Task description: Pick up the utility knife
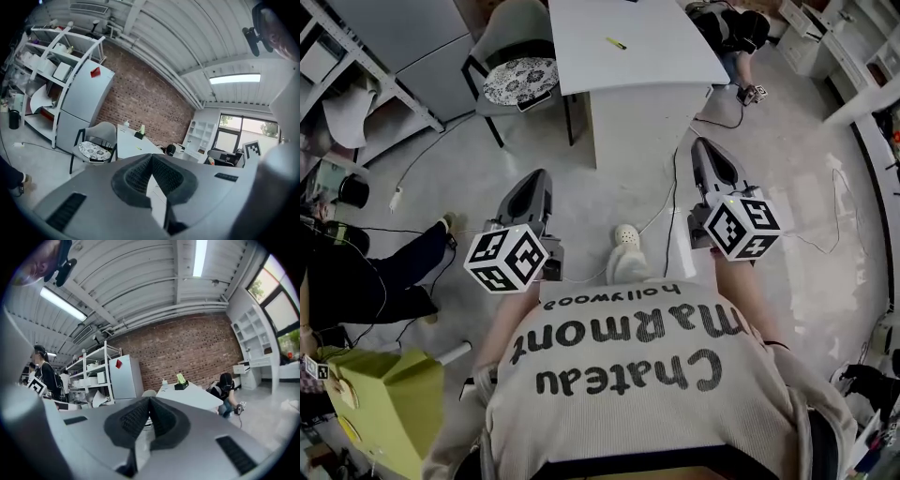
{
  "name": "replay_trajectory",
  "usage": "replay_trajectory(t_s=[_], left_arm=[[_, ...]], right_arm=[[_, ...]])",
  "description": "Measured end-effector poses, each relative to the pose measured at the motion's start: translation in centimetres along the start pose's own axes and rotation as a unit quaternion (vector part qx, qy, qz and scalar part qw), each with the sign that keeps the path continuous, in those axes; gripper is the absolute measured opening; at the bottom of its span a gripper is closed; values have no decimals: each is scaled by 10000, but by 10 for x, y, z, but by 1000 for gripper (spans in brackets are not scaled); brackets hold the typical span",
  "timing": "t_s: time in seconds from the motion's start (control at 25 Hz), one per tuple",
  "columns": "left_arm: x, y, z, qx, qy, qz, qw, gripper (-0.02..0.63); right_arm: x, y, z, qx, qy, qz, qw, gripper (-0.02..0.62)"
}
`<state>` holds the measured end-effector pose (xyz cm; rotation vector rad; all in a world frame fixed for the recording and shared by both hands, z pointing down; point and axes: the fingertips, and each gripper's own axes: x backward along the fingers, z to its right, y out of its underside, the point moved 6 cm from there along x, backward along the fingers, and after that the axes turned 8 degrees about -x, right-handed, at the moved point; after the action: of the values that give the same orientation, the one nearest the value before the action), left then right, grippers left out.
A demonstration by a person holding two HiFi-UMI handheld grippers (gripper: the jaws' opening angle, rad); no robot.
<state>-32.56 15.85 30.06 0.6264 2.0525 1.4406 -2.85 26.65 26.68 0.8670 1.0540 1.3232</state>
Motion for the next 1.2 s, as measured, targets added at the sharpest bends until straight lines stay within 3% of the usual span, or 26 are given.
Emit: replay_trajectory(t_s=[0.56,0.88,1.2], left_arm=[[-131,-27,-56,310,-440,-160,9984,0],[-211,-55,-68,416,-617,2,9972,2],[-274,-65,-74,394,-760,186,9962,0]], right_arm=[[-158,-22,69,-356,-209,-268,9988,3],[-247,-49,99,411,-560,-373,9969,3],[-308,-60,137,-123,-786,-459,9958,3]])
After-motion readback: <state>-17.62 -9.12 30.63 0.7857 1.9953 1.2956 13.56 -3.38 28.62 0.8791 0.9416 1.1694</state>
